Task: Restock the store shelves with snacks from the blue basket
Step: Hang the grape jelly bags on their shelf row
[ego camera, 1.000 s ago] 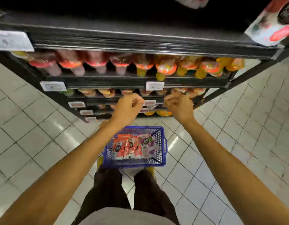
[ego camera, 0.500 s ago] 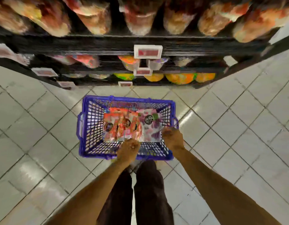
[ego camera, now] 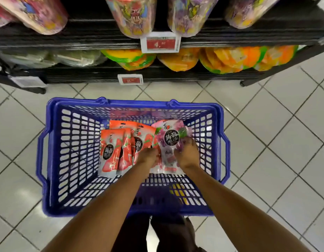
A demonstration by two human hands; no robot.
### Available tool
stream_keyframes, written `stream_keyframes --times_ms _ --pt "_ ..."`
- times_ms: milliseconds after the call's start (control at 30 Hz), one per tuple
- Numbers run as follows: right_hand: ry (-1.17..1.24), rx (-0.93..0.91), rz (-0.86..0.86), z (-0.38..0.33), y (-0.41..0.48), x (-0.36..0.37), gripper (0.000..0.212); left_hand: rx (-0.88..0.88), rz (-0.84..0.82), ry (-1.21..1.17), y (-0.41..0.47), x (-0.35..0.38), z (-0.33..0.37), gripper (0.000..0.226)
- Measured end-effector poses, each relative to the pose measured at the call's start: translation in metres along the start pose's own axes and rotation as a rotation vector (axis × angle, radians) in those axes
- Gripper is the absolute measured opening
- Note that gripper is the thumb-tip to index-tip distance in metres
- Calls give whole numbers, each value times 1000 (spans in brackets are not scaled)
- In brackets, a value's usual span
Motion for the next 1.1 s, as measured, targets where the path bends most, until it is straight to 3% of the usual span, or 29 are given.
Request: stream_keyframes --times_ms 100,167,200,300,367,500,567,667,800,933,1033,1100 --pt "-195 -41 68 1 12 12 89 -22 -75 4 25 17 -9 45" --pt "-224 -16 22 4 12 25 84 -39 -76 13 36 21 -15 44" --pt "-201 -18 -40 4 9 35 68 -37 -64 21 40 20 -16 44" --pt "205 -31 -210 -10 -10 51 4 44 -63 72 41 12 -17 48" --pt "552 48 -294 -11 -24 51 10 59 -139 33 32 5 -20 59" --pt "777 250 -502 6 -52 57 18 -16 -207 -88 20 -26 -31 67" --pt "648 299 -431 20 -51 54 27 -68 -259 -145 18 -34 -34 57" --pt "171 238 -130 44 -33 38 34 -30 -330 -88 8 -40 -28 40" --pt "116 361 135 57 -28 35 36 115 -270 -189 7 -61 -12 31" --pt "34 450 139 51 -30 53 60 105 -1 -339 32 -102 -18 22" --pt "129 535 87 60 -32 64 83 166 186 -120 49 -126 -19 22" --pt "49 481 44 62 -28 68 82 193 176 7 51 -126 -16 18"
Point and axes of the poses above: each hand's wrist, its own y-axis towards the middle knuckle, its own x-axis out of the palm, z = x × y, the point moved 10 cm from there along y, towards the middle knuckle, and after that the axes turned 9 degrees about z, right-handed, at the moved point
